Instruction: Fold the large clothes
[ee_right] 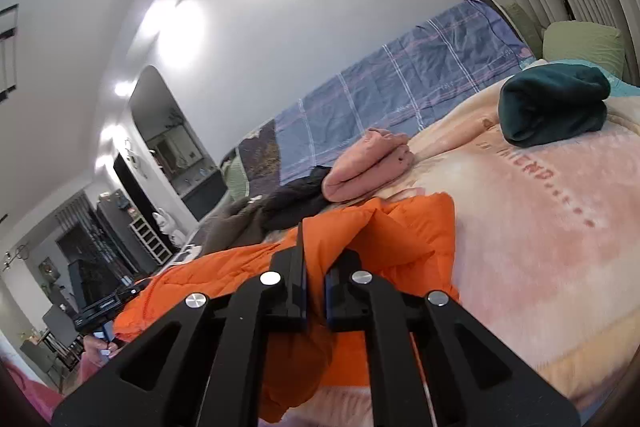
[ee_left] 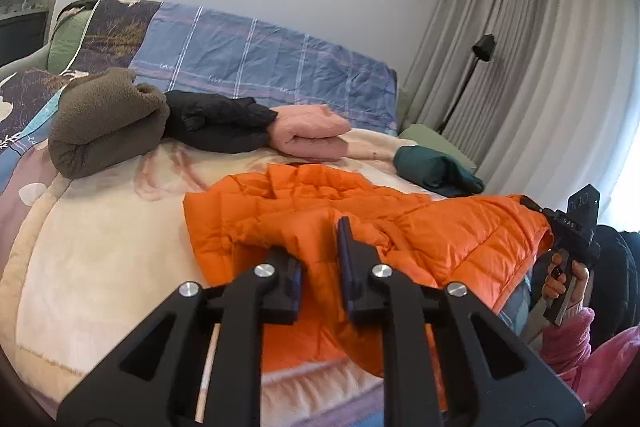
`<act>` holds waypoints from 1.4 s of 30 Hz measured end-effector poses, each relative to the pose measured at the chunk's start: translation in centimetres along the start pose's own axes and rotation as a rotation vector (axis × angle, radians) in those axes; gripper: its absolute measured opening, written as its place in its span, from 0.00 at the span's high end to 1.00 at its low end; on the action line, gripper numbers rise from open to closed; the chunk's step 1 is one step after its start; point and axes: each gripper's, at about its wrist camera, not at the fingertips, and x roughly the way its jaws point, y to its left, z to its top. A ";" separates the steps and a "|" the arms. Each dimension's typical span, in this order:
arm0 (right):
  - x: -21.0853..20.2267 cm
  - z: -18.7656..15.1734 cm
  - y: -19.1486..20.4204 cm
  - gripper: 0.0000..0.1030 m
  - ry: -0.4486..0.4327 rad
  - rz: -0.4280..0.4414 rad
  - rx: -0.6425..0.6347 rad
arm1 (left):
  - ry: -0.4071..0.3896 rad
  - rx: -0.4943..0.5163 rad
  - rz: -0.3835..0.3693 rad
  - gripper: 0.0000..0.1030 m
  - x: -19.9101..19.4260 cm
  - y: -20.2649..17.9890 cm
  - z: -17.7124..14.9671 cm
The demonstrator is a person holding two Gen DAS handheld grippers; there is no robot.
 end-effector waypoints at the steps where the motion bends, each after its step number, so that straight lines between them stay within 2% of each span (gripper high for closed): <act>1: 0.8 0.2 -0.1 0.93 0.011 -0.016 0.007 | 0.009 -0.008 0.008 0.82 0.7 0.4 0.3; 6: 5.3 1.1 -1.2 0.90 0.059 -0.077 0.022 | 0.070 -0.049 0.054 0.72 5.2 2.8 1.2; 7: 6.3 1.2 -1.5 0.89 0.068 -0.105 0.016 | 0.080 -0.052 0.066 0.70 6.1 3.3 1.5; 9: 7.8 1.4 -1.8 0.83 0.076 -0.174 0.000 | 0.095 -0.035 0.108 0.61 7.6 3.9 1.8; 10: 8.4 1.4 -2.0 0.73 0.072 -0.243 -0.018 | 0.099 -0.021 0.130 0.57 8.2 4.0 1.9; 11: 8.6 1.3 -2.2 0.59 0.058 -0.291 -0.032 | 0.099 0.001 0.161 0.49 8.9 4.2 2.1; 12: 8.6 1.3 -2.5 0.52 0.040 -0.318 -0.039 | 0.095 0.013 0.190 0.41 9.4 4.4 2.3; 13: 8.5 1.3 -2.8 0.43 0.021 -0.328 -0.037 | 0.090 0.022 0.222 0.39 9.7 4.7 2.5; 14: 8.2 1.4 -3.1 0.40 0.007 -0.322 -0.029 | 0.084 0.023 0.237 0.38 9.8 5.0 2.8; 19: 5.4 1.5 -3.8 0.36 -0.056 -0.309 -0.065 | -0.007 -0.011 0.271 0.37 7.5 6.5 4.1; 22: 4.6 1.2 -3.6 0.35 -0.040 -0.324 -0.123 | -0.057 0.034 0.270 0.35 5.5 5.5 4.2; 25: 4.9 0.4 -3.7 0.34 0.006 -0.342 -0.168 | -0.092 0.103 0.234 0.31 3.9 3.8 4.1; 28: 5.9 -0.2 -3.8 0.34 0.048 -0.353 -0.178 | -0.108 0.172 0.168 0.26 3.2 2.0 4.0; 34: 8.4 -0.3 -3.4 0.34 0.073 -0.369 -0.218 | -0.001 0.240 0.167 0.25 7.2 1.0 3.6; 39: 11.2 1.3 -3.4 0.34 0.135 -0.361 -0.288 | 0.108 0.153 0.134 0.25 11.8 4.1 4.7; 42: 14.2 3.4 -4.5 0.34 0.210 -0.314 -0.277 | 0.169 0.085 0.090 0.25 14.7 6.2 5.7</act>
